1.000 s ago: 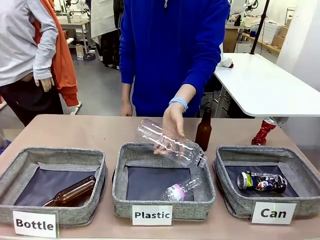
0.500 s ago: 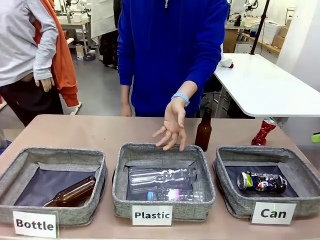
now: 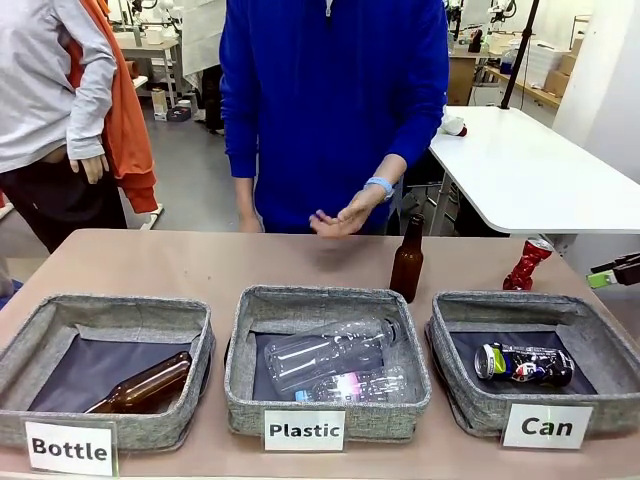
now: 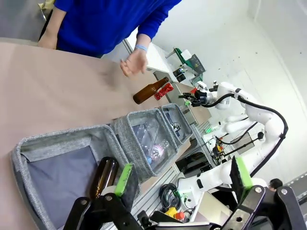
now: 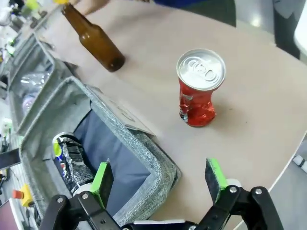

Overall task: Sort the can waste into the basket.
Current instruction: Pick up the can waste from the table and place it in the right Fabric basket.

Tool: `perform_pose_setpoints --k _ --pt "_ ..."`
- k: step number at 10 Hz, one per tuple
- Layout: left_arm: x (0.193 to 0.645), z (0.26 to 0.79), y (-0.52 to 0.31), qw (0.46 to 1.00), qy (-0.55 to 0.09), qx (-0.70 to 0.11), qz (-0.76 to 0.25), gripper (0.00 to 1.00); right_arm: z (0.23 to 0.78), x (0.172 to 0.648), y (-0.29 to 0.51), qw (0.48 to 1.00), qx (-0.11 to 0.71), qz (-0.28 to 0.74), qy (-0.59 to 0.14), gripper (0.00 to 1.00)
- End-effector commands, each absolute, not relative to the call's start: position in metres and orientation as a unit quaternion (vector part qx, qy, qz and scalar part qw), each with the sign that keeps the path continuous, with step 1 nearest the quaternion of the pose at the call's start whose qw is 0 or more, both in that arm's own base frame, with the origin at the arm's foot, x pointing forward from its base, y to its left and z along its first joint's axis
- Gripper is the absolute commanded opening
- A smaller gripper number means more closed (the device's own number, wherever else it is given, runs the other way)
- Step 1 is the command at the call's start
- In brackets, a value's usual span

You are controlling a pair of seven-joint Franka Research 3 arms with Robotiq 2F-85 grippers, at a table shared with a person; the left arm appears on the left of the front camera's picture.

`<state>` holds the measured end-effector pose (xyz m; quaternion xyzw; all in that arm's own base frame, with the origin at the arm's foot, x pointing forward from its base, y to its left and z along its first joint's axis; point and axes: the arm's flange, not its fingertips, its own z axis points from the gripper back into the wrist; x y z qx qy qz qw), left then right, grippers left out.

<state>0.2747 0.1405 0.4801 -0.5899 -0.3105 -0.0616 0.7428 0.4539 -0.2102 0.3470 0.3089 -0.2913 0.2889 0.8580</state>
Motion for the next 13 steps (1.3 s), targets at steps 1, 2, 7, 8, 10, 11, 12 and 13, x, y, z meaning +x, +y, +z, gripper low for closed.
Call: perform_pose_setpoints --k 1,2,7,8,10,11,12,13 --pt "0.273 0.484 0.142 0.744 -0.305 -0.592 -0.064 1.0 0.349 0.456 -0.21 0.859 0.304 0.286 -0.296 1.0" --pt "0.273 0.484 0.142 0.744 -0.305 -0.592 -0.064 1.0 0.35 0.458 -0.2 0.866 0.279 0.297 -0.289 1.0" --pt "0.273 0.484 0.142 0.744 -0.305 -0.592 -0.064 1.0 0.335 0.492 -0.204 0.836 0.252 0.346 -0.344 1.0" --pt "0.273 0.484 0.142 0.744 -0.305 -0.592 -0.064 1.0 0.331 0.497 -0.207 0.83 0.252 0.358 -0.346 1.0" --pt "0.273 0.484 0.142 0.744 -0.305 -0.592 -0.064 1.0 0.319 0.506 -0.209 0.814 0.265 0.379 -0.35 1.0" --pt "0.273 0.484 0.142 0.744 -0.305 -0.592 -0.064 1.0 0.313 0.511 -0.207 0.814 0.273 0.379 -0.345 1.0" --pt "0.273 0.484 0.142 0.744 -0.305 -0.592 -0.064 1.0 0.307 0.516 -0.204 0.811 0.275 0.38 -0.349 1.0" --pt "0.273 0.484 0.142 0.744 -0.305 -0.592 -0.064 1.0 0.302 0.521 -0.201 0.811 0.273 0.376 -0.355 1.0"
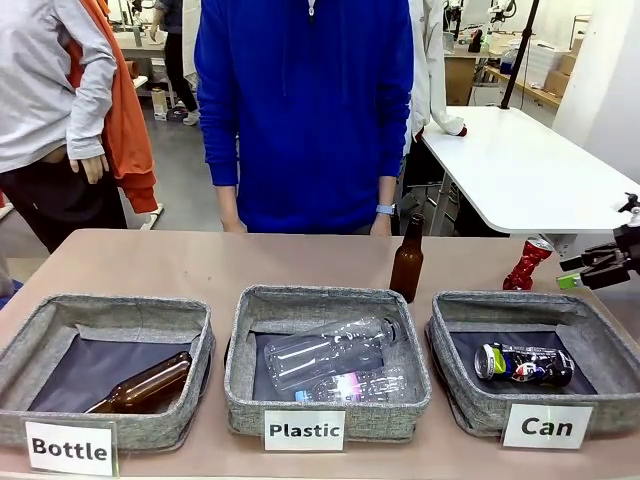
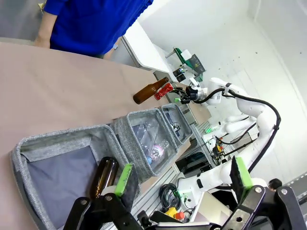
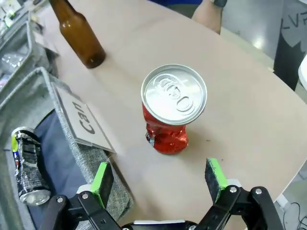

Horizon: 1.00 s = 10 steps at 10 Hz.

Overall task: Sort the can waste into the basket.
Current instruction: Pick up the can waste from the table and place it in the right Fabric basket.

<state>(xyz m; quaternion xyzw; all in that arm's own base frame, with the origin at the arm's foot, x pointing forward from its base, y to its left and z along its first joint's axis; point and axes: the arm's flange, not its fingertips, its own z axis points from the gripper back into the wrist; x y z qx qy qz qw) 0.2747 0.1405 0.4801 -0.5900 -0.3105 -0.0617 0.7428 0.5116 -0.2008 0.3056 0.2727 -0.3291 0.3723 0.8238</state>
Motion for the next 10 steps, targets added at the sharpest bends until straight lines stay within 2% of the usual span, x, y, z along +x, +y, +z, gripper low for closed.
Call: perform_pose_setpoints --k 1,10 --pt "0.273 0.484 0.142 0.744 -0.305 -0.592 -0.064 1.0 0.297 0.525 -0.197 0.807 0.28 0.373 -0.361 1.0" --pt "0.273 0.484 0.142 0.744 -0.305 -0.592 -0.064 1.0 0.272 0.554 -0.18 0.789 0.328 0.36 -0.374 1.0"
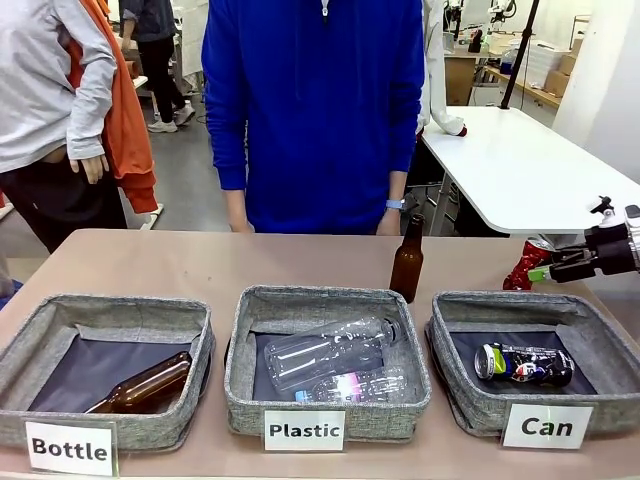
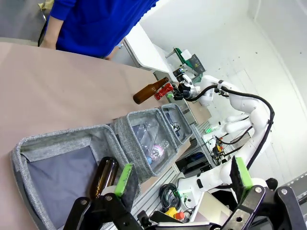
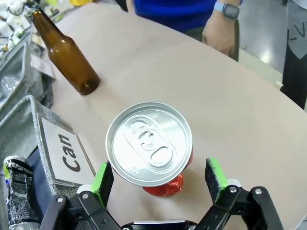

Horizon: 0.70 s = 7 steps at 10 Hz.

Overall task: Sort the can waste into the basket.
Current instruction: Pick up the can waste from the table and place it in the right Fabric basket.

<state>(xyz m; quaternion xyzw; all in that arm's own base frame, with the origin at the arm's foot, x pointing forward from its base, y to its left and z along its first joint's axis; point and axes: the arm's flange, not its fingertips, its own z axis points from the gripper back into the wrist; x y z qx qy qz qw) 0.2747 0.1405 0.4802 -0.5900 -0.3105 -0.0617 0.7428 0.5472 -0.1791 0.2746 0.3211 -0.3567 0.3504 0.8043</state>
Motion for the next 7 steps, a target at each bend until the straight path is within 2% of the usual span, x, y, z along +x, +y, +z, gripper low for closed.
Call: perform_pose_setpoints --k 1,7 --pt "0.273 0.484 0.142 0.744 -0.305 -0.592 -0.064 1.0 0.271 0.555 -0.179 0.785 0.331 0.359 -0.38 1.0" --pt "0.273 0.484 0.142 0.744 -0.305 -0.592 -0.064 1.0 0.263 0.562 -0.168 0.766 0.359 0.349 -0.403 1.0"
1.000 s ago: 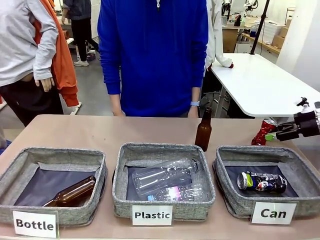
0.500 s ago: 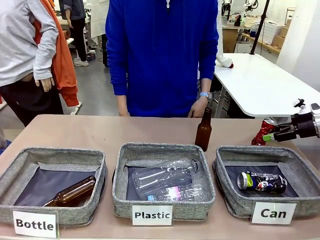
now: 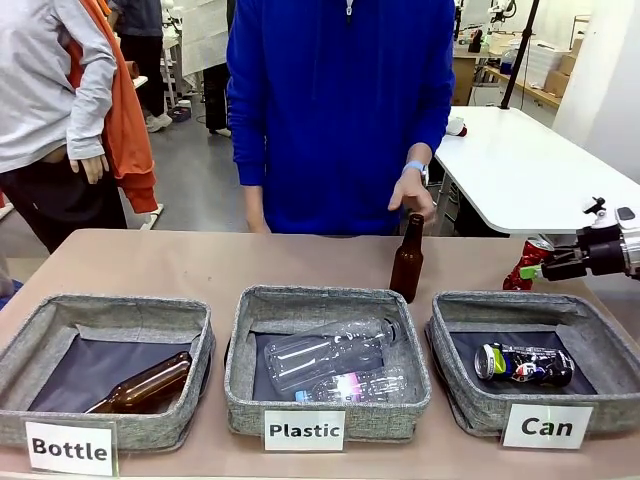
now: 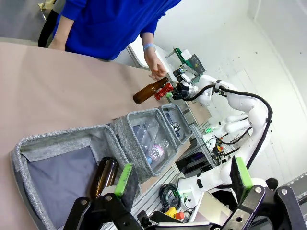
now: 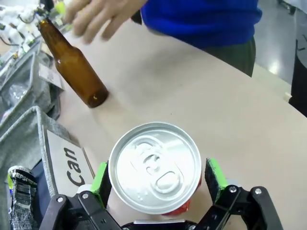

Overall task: Sort the can waste into the basket.
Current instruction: Pick up the can waste from the table and place it in the right Fabric basket.

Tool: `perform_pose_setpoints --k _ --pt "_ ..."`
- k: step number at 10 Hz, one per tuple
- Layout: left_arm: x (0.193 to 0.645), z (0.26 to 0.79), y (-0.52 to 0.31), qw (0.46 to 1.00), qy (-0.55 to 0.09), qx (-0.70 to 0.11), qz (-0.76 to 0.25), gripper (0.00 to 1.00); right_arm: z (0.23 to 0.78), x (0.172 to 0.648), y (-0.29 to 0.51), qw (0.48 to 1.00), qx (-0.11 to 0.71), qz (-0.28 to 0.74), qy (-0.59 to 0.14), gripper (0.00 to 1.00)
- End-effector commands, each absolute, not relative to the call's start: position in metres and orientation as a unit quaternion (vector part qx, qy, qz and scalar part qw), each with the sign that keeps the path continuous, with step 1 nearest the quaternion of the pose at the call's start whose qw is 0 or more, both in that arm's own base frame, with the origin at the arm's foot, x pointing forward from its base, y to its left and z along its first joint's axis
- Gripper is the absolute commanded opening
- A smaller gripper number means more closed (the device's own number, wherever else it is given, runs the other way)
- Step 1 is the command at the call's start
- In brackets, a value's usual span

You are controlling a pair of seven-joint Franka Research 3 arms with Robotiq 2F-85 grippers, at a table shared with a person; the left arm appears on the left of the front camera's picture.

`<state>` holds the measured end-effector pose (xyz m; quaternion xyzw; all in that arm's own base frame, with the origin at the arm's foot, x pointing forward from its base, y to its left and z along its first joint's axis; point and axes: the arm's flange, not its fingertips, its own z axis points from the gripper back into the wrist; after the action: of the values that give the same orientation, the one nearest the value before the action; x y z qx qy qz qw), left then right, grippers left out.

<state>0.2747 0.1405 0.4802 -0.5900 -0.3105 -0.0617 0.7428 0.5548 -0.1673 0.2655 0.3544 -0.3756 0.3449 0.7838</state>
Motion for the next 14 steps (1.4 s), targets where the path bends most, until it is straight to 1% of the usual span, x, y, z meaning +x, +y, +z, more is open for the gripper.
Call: perform_pose_setpoints --k 1,4,5,6,7,8,10,11,12,14 --pt "0.273 0.484 0.142 0.744 -0.305 -0.592 -0.064 1.0 0.263 0.563 -0.167 0.762 0.363 0.347 -0.408 1.0" --pt "0.273 0.484 0.142 0.744 -0.305 -0.592 -0.064 1.0 0.261 0.564 -0.166 0.754 0.371 0.338 -0.423 1.0" --pt "0.273 0.484 0.142 0.744 -0.305 -0.592 -0.064 1.0 0.262 0.565 -0.168 0.755 0.379 0.337 -0.416 0.77" --pt "0.273 0.484 0.142 0.744 -0.305 -0.592 -0.064 1.0 0.26 0.564 -0.168 0.755 0.385 0.335 -0.411 0.4" --pt "0.273 0.484 0.142 0.744 -0.305 -0.592 -0.064 1.0 0.259 0.565 -0.169 0.756 0.388 0.331 -0.41 0.17" --pt "0.273 0.484 0.142 0.744 -0.305 -0.592 -0.064 1.0 0.259 0.566 -0.17 0.756 0.39 0.33 -0.41 0.0" --pt "0.273 0.484 0.142 0.744 -0.305 -0.592 -0.064 1.0 0.259 0.566 -0.171 0.754 0.39 0.332 -0.41 0.0" --pt "0.273 0.484 0.142 0.744 -0.305 -0.592 -0.064 1.0 0.26 0.564 -0.172 0.752 0.389 0.334 -0.414 0.03" --pt "0.273 0.484 0.142 0.744 -0.305 -0.592 -0.064 1.0 0.264 0.562 -0.173 0.75 0.386 0.337 -0.418 0.0" --pt "0.273 0.484 0.142 0.744 -0.305 -0.592 -0.064 1.0 0.282 0.553 -0.173 0.739 0.369 0.352 -0.44 0.0"
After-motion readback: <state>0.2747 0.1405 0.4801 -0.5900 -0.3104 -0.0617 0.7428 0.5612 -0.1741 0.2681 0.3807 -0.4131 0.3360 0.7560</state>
